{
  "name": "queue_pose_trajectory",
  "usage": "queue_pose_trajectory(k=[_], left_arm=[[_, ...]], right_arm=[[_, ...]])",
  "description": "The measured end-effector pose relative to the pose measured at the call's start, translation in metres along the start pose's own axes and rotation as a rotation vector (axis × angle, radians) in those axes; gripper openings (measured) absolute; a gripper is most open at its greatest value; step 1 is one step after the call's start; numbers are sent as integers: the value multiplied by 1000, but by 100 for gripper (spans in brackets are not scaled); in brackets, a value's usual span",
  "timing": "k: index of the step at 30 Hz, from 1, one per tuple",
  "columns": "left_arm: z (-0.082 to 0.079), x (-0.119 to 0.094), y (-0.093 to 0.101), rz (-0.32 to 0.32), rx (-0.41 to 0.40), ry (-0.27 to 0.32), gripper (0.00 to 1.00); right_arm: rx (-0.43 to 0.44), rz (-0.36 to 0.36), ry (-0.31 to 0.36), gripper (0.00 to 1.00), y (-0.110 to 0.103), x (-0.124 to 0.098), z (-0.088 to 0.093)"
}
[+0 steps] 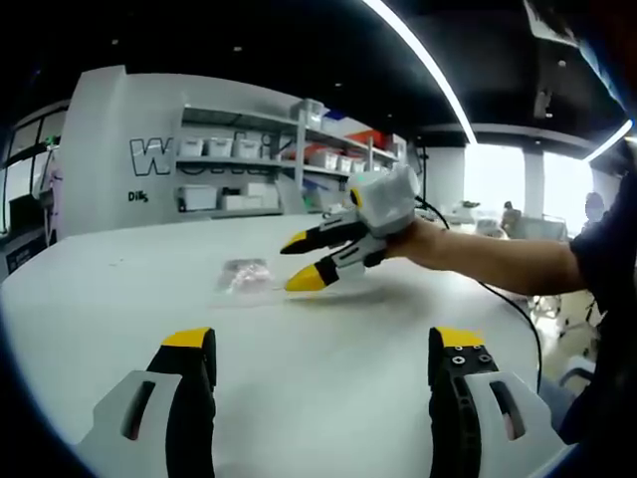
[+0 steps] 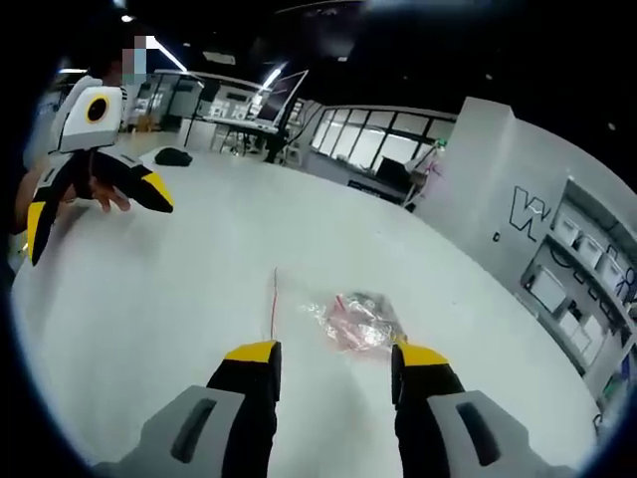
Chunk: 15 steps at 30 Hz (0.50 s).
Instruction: Open the resealable bag by pulling the two sides of the seal apart until the entire bag opening is separated and visibly accessible.
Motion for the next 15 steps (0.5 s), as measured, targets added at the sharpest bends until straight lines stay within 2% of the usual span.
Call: queue_pose_trajectory(k=[9, 15], left_arm=[[0, 2, 1, 6, 1, -3, 86], [-1, 3, 0, 4, -1, -1, 86]], right_arm=[[-15, 2, -21, 41, 1, 7, 5], [-76, 7, -32, 40, -1, 13, -1]])
Point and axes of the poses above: the point that each gripper's makers call its tool centre point, and the gripper's own axes: x roughly forward along the fingers, y roughly to its right, z roughly out of its underside, the point moved 10 cm from there along -x, roughly backward along the fingers, and after that the axes turned 15 degrees about -x, right-handed, at the moved point
